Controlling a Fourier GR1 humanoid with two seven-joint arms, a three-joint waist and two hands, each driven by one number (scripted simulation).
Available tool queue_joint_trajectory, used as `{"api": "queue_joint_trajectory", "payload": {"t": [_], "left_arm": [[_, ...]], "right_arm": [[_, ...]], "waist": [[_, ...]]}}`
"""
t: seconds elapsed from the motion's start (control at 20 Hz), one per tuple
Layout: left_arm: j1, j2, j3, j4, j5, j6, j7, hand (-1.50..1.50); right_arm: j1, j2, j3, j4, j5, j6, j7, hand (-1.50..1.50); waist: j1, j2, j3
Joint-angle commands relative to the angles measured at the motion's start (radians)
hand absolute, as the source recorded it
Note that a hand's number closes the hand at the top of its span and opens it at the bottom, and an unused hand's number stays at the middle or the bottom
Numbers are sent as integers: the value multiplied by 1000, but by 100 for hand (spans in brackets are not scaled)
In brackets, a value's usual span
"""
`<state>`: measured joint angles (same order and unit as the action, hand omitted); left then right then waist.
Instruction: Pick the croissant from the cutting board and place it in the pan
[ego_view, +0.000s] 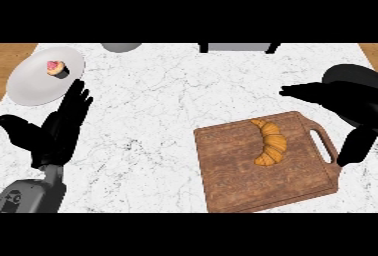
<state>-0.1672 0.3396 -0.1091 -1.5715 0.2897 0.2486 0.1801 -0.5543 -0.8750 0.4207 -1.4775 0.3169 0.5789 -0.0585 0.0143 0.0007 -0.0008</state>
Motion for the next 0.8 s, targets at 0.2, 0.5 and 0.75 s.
{"api": "queue_joint_trajectory", "payload": {"t": [0.2,0.5,0.75], "left_arm": [[29,30,87,-12,33,-58,8,0],[-6,-25,37,-31,-41,-14,47,0],[21,-31,91,12,-16,-87,6,0]], "right_arm": [[64,32,42,-202,148,66,116,-150],[45,72,8,-275,241,143,224,-150],[77,206,-22,-296,295,139,242,-150]], "waist": [[-13,-4,0],[-11,-2,1],[-12,-1,0]]}}
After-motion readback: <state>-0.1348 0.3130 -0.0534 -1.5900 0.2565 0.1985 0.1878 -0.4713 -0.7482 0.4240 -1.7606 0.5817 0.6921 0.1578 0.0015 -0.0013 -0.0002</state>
